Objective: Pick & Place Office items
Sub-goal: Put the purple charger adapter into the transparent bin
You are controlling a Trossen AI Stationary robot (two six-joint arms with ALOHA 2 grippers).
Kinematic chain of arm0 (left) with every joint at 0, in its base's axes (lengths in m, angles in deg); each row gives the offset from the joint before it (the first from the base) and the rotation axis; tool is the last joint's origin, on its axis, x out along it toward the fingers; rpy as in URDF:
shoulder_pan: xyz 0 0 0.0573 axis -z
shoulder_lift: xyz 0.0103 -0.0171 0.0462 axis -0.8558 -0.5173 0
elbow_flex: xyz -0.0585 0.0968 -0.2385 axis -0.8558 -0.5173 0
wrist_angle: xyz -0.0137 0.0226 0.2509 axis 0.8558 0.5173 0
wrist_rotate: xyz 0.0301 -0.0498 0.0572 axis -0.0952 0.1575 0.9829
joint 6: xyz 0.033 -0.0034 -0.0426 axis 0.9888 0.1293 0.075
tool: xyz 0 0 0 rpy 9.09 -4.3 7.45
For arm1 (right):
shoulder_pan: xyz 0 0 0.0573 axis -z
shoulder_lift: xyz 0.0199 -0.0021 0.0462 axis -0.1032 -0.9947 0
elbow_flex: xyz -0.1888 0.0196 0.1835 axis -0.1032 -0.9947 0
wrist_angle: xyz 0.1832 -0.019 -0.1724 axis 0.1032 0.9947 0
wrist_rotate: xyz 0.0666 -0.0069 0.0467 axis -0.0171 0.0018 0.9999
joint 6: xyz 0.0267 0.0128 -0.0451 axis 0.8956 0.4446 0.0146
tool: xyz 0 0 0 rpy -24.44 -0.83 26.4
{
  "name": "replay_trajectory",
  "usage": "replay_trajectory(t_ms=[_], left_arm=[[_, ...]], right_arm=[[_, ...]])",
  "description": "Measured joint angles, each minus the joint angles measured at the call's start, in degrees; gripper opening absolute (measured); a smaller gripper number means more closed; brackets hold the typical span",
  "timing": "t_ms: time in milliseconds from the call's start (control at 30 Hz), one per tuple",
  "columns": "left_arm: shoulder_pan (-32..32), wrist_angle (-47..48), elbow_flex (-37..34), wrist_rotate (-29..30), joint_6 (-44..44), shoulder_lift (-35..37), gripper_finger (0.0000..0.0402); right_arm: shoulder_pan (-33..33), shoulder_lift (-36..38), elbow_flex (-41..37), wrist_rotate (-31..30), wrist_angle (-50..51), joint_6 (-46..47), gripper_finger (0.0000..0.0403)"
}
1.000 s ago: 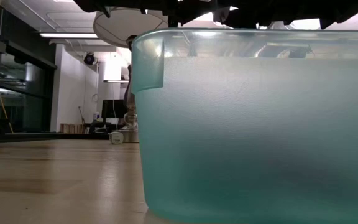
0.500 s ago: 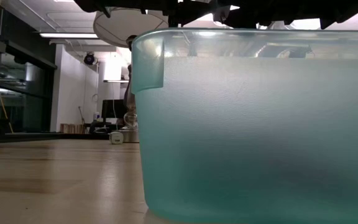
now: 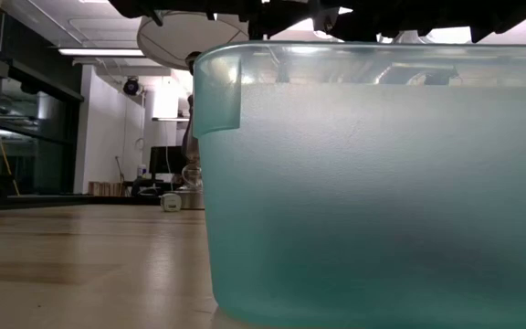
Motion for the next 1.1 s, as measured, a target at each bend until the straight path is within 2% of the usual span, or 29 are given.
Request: replay_trajectory(t_ms=[533, 1100], left_arm=[[-0.5, 3.4, 0.0, 1.3, 1.2, 0.3, 0.0278], [0.6, 25.1, 0.0, 4.2, 1.0, 12.6, 0.0278]], right_arm=[[0.0, 0.0, 0.0, -0.2, 0.4, 0.1, 0.0208], [0.0, 0.0, 0.0, -0.3, 0.1, 0.2, 0.0210]])
